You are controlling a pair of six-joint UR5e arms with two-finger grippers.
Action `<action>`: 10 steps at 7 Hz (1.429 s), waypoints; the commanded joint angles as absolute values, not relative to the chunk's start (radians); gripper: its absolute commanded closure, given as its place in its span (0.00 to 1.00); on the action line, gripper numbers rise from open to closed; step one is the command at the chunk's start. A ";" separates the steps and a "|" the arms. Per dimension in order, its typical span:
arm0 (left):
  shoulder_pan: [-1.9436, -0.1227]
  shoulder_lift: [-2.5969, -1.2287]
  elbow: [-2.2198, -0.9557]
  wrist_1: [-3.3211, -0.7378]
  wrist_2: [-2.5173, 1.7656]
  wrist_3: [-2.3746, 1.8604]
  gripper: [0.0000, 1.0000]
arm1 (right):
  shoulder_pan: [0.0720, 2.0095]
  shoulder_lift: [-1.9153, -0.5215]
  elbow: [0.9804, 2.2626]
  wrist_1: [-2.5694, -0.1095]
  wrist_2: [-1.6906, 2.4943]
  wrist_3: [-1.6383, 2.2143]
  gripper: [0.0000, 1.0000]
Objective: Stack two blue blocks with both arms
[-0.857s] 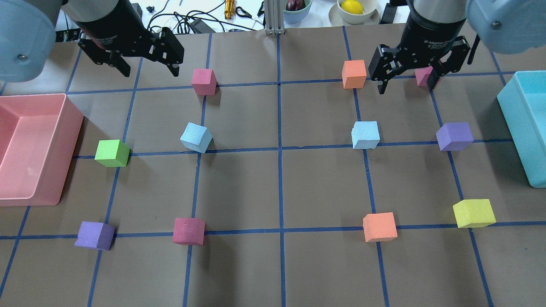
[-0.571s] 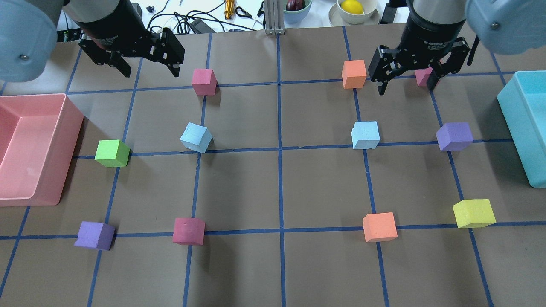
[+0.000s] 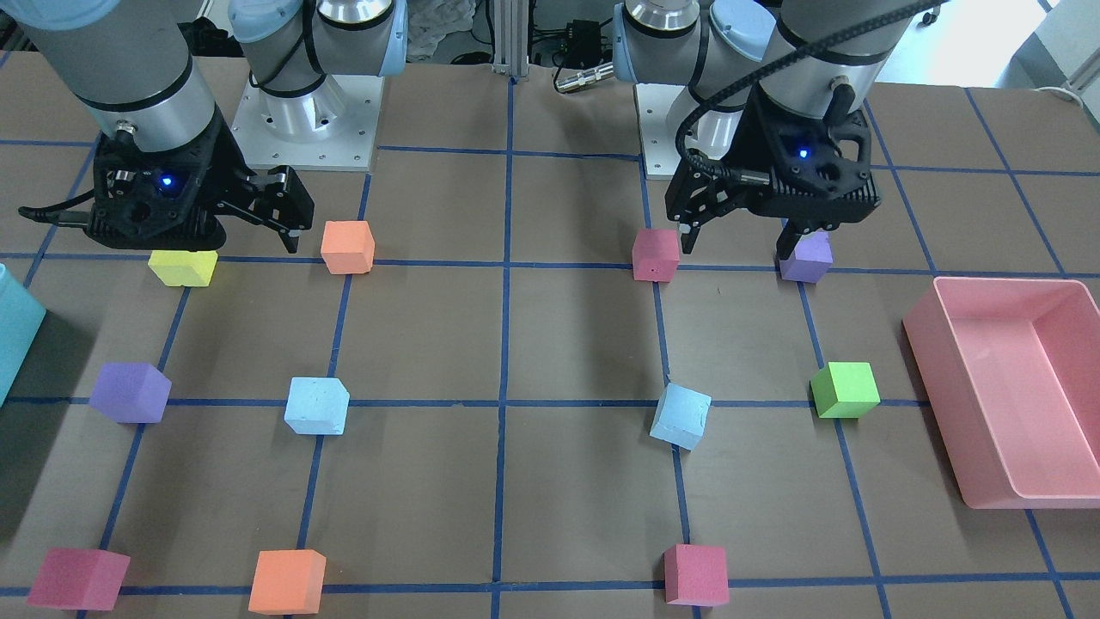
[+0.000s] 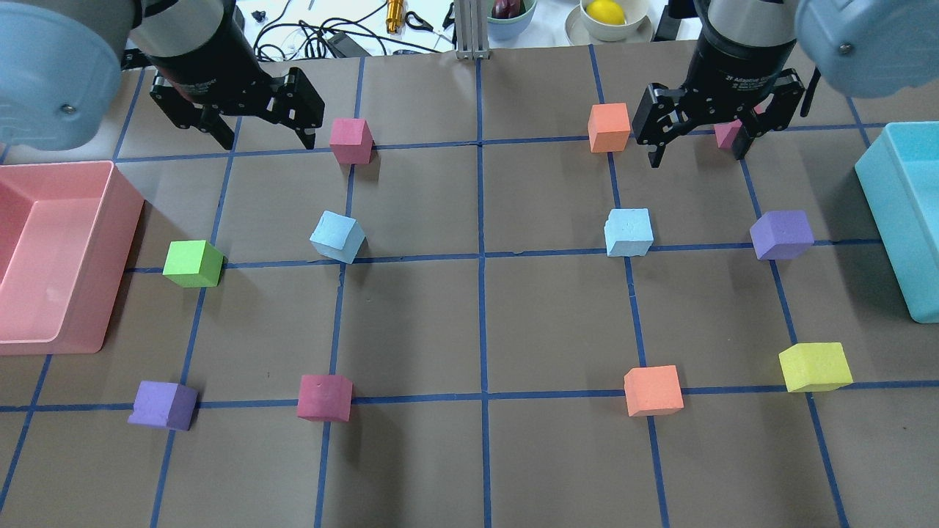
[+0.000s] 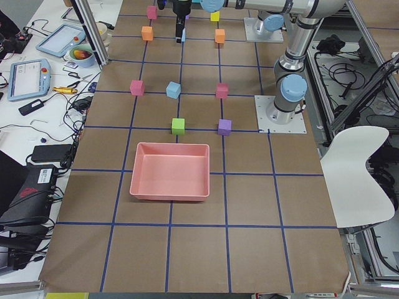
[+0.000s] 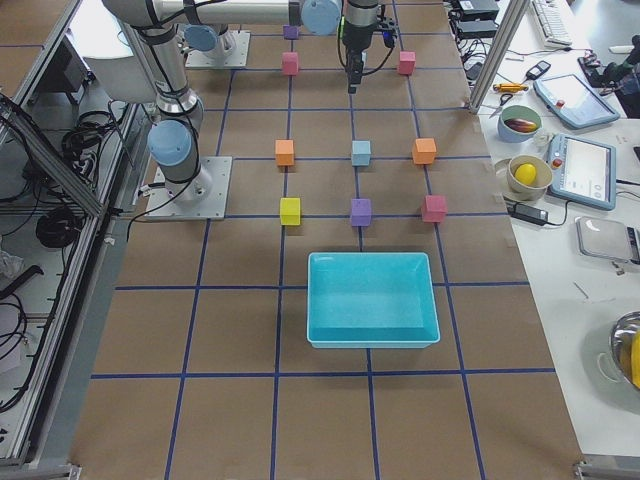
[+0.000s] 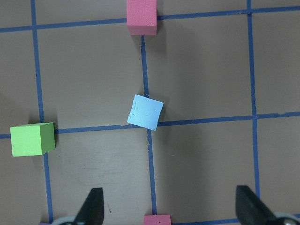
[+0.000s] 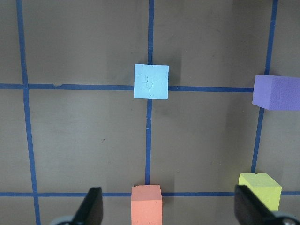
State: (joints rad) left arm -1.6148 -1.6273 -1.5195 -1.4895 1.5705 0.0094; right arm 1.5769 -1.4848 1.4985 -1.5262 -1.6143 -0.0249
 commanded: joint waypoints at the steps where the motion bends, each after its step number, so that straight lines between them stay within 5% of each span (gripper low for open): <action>1: -1.614 -1.661 -1.638 -1.394 1.562 0.014 0.00 | 1.578 -1.476 1.509 -1.526 -1.611 -0.029 0.00; 3: -1.611 -1.751 -1.768 -1.104 1.568 0.078 0.00 | 1.578 -1.473 1.555 -1.551 -1.614 -0.037 0.00; 10: -1.609 -1.996 -1.781 -0.888 1.620 0.340 0.00 | 1.562 -1.129 1.670 -1.994 -1.609 -0.025 0.00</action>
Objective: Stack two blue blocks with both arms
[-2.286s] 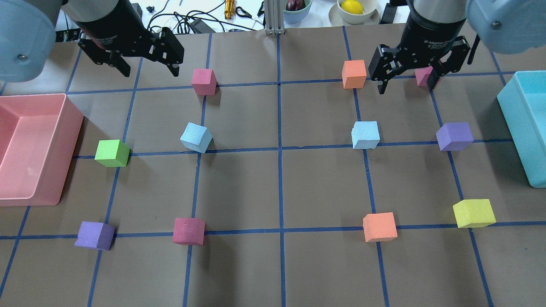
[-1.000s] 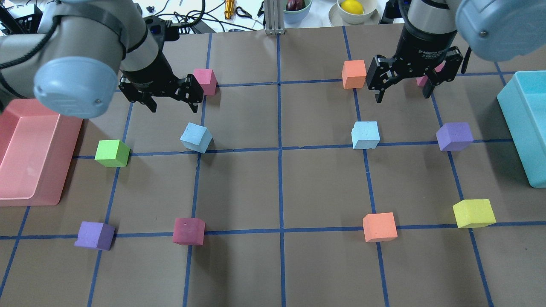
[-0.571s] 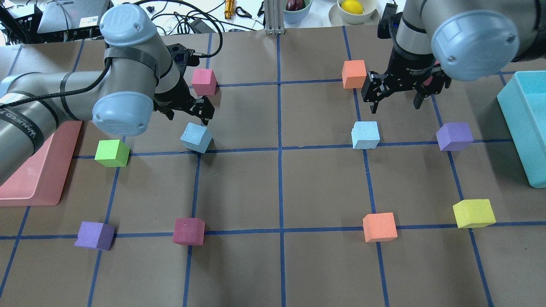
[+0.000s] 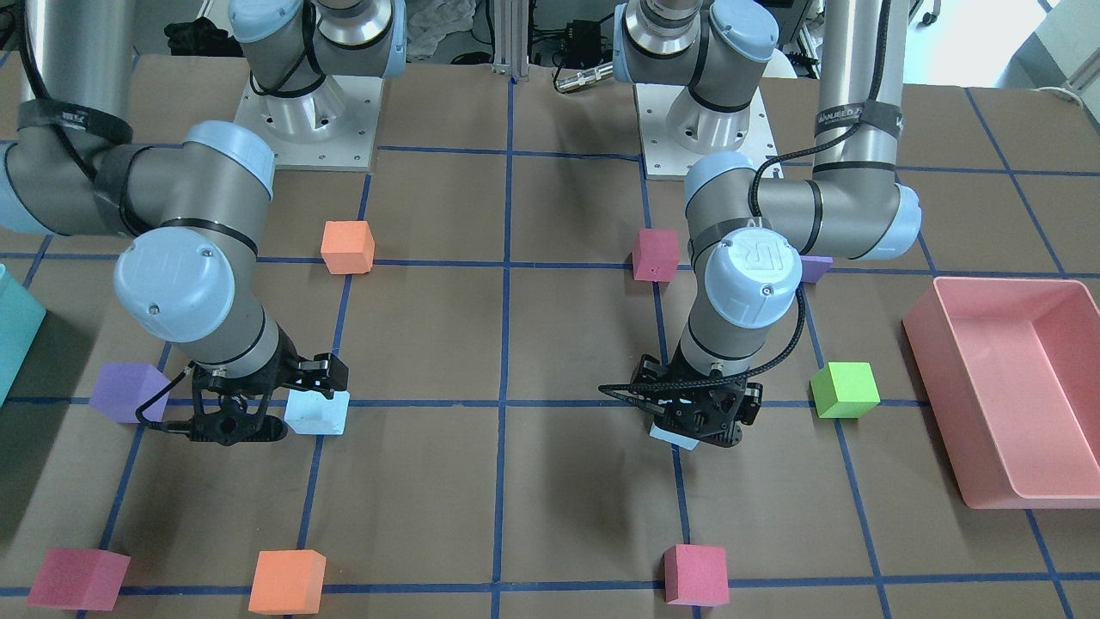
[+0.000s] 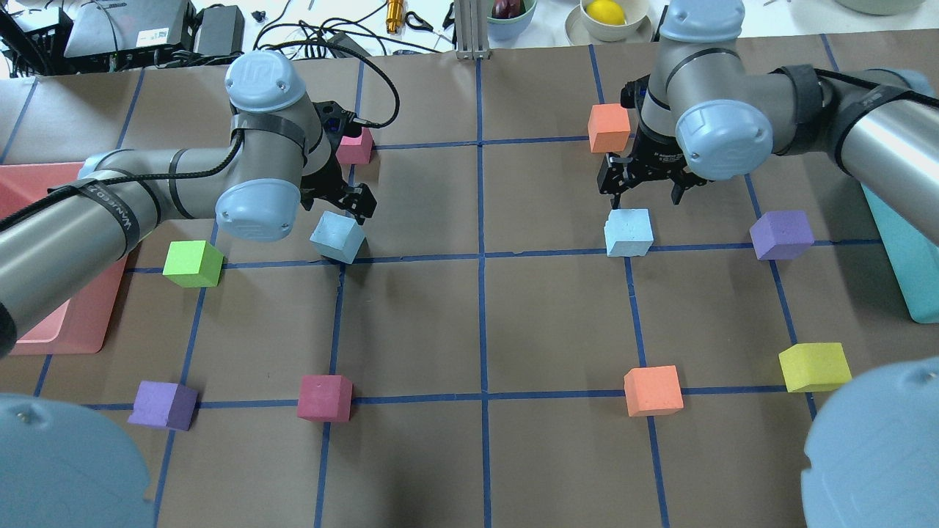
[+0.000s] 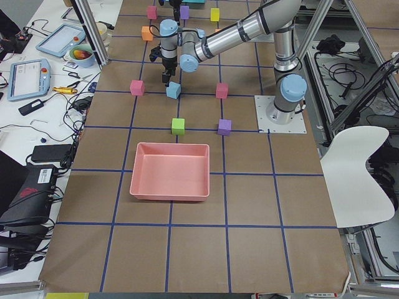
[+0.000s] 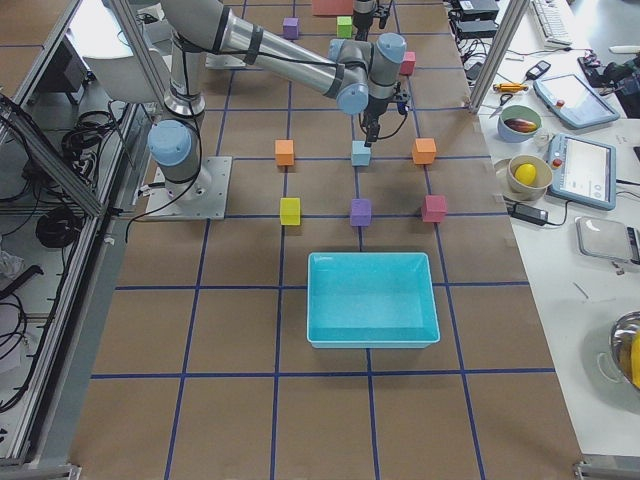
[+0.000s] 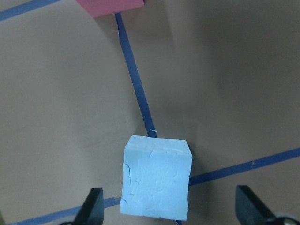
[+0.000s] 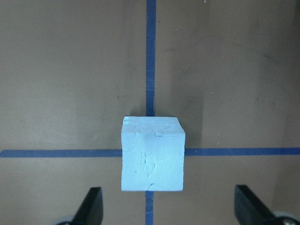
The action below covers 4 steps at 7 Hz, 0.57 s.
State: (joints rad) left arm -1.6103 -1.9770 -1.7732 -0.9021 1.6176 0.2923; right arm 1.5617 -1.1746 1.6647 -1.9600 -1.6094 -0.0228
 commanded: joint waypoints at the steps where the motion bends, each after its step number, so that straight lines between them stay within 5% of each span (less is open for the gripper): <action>1: -1.605 -1.999 -1.798 -0.888 1.621 0.359 0.00 | 1.562 -1.111 1.672 -1.994 -1.609 -0.023 0.00; 4: -1.600 -2.000 -1.844 -0.885 1.620 0.359 0.02 | 1.562 -1.075 1.687 -2.034 -1.609 -0.021 0.05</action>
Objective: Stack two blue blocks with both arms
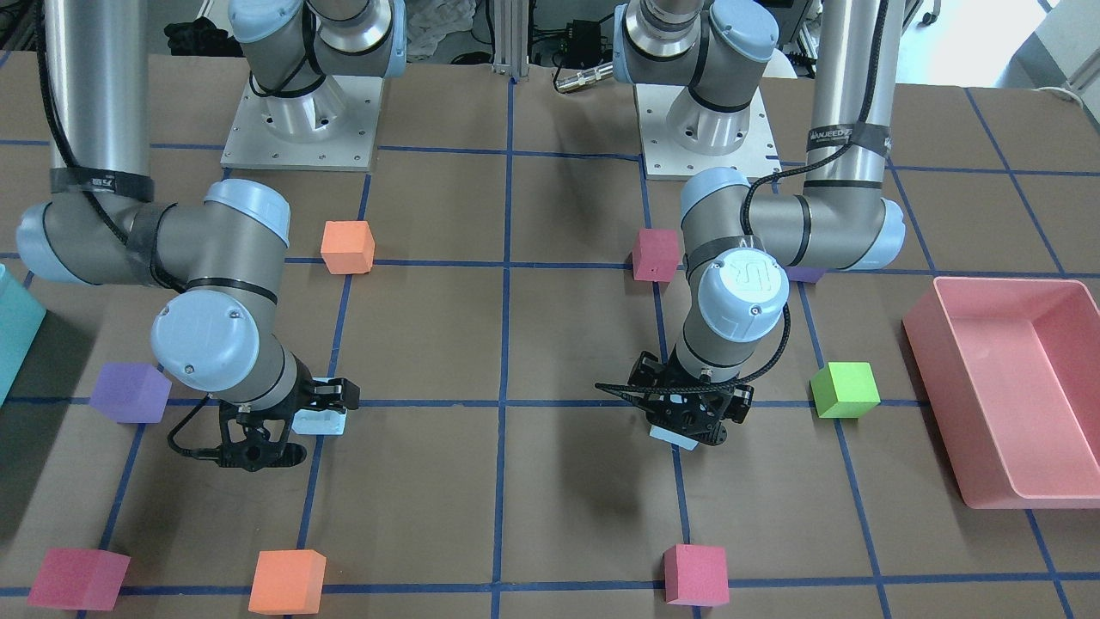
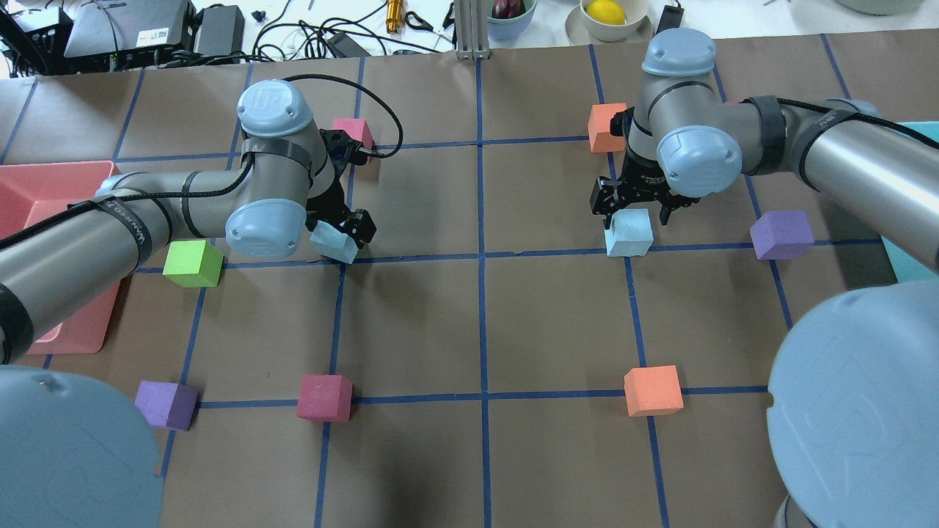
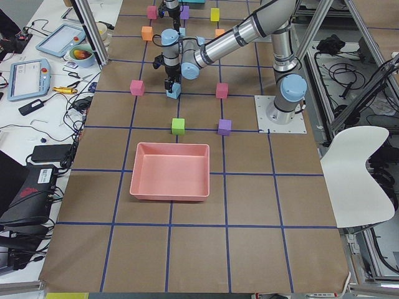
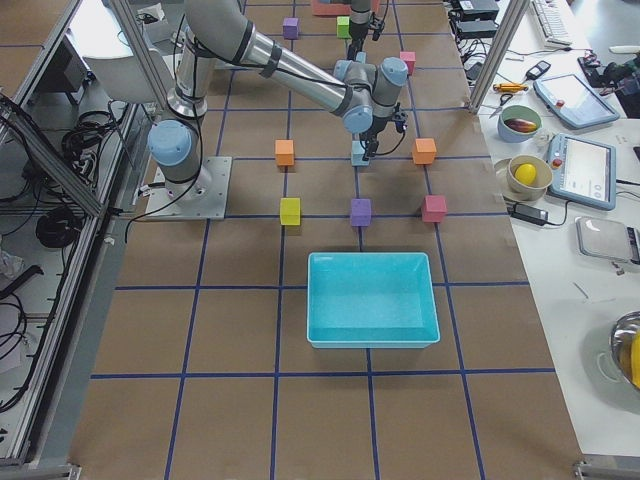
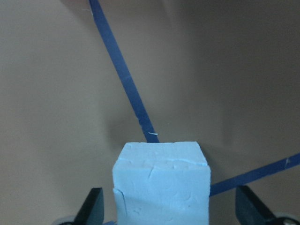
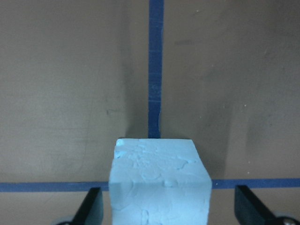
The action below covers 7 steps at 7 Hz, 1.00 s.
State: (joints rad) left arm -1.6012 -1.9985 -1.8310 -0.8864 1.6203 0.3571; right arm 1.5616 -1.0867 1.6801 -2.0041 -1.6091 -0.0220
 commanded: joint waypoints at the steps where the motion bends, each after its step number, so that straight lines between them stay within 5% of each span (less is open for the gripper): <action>1: -1.600 -2.000 -1.844 -0.885 1.621 0.359 0.18 | 1.562 -1.074 1.696 -2.057 -1.605 -0.020 0.54; 2: -1.600 -2.000 -1.844 -0.881 1.620 0.359 0.64 | 1.562 -1.074 1.692 -2.057 -1.603 -0.017 1.00; 3: -1.600 -2.000 -1.836 -0.865 1.618 0.357 0.82 | 1.568 -1.081 1.683 -2.056 -1.592 0.048 1.00; 7: -1.601 -1.967 -1.822 -0.830 1.606 0.325 0.88 | 1.753 -1.080 1.574 -2.045 -1.508 0.349 1.00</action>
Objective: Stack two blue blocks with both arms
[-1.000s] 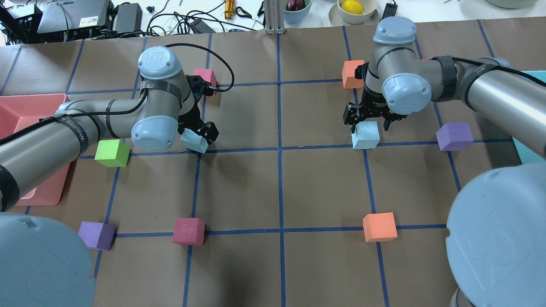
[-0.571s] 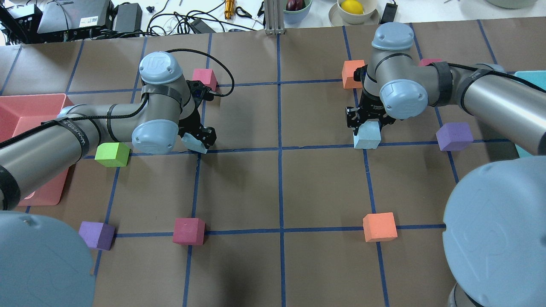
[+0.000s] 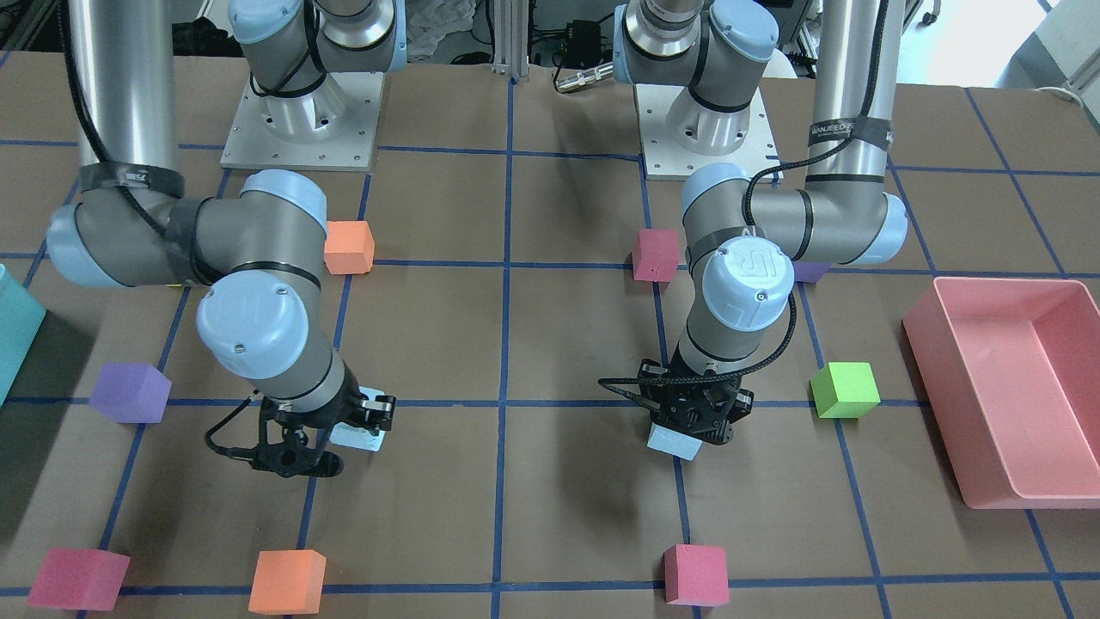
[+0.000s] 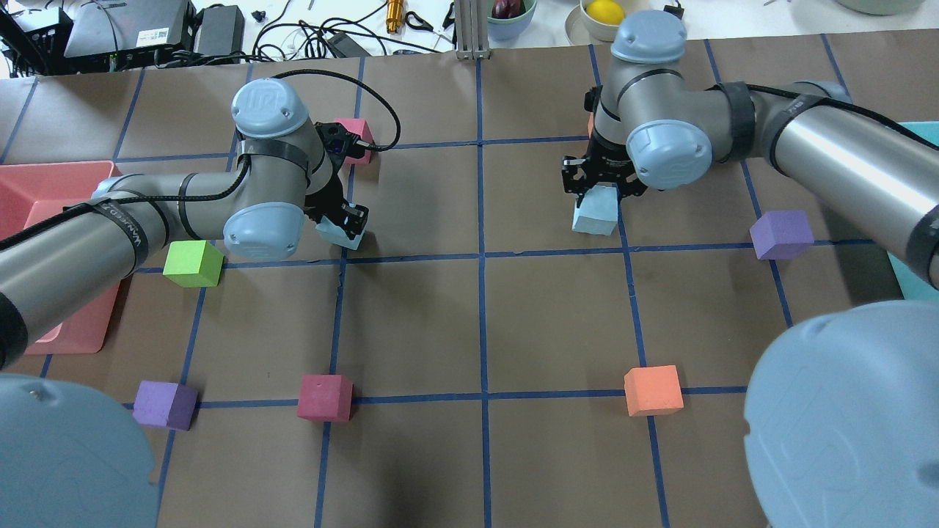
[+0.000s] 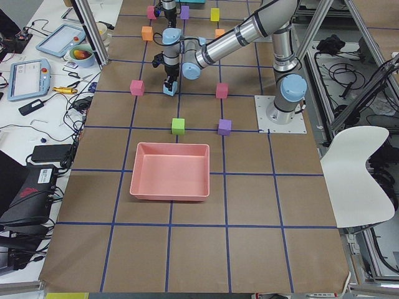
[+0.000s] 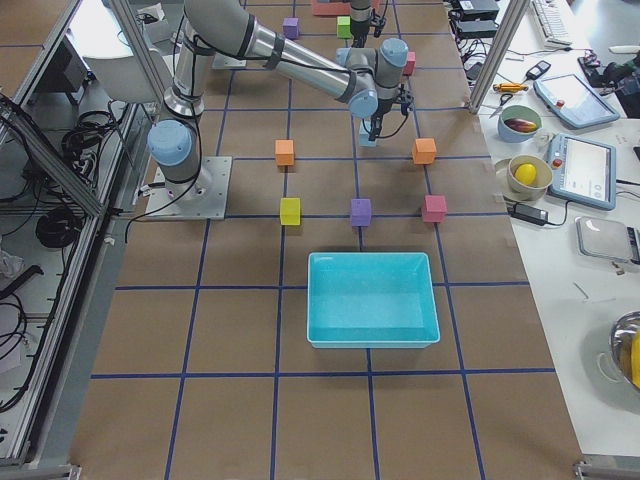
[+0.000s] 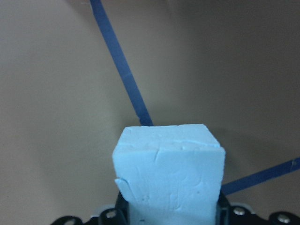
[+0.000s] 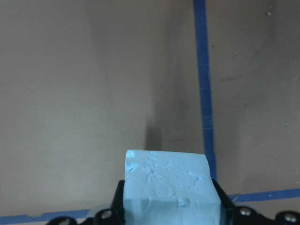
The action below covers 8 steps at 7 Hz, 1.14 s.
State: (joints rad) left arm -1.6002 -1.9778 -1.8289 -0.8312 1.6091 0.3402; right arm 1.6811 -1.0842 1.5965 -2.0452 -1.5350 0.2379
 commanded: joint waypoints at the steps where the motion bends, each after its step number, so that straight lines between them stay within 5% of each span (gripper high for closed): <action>1: -1.601 -1.957 -1.809 -0.834 1.612 0.201 0.87 | 1.779 -1.065 1.574 -2.048 -1.449 0.412 1.00; 6: -1.608 -1.921 -1.806 -0.845 1.620 0.146 0.87 | 1.879 -1.006 1.572 -2.083 -1.447 0.408 0.97; 8: -1.614 -1.910 -1.799 -0.848 1.620 0.124 0.87 | 1.905 -0.989 1.572 -2.117 -1.448 0.400 0.80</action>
State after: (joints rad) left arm -1.6105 -1.9156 -1.8034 -0.8460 1.6198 0.1343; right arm 1.8954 -0.9990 1.5723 -2.0948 -1.4477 0.4036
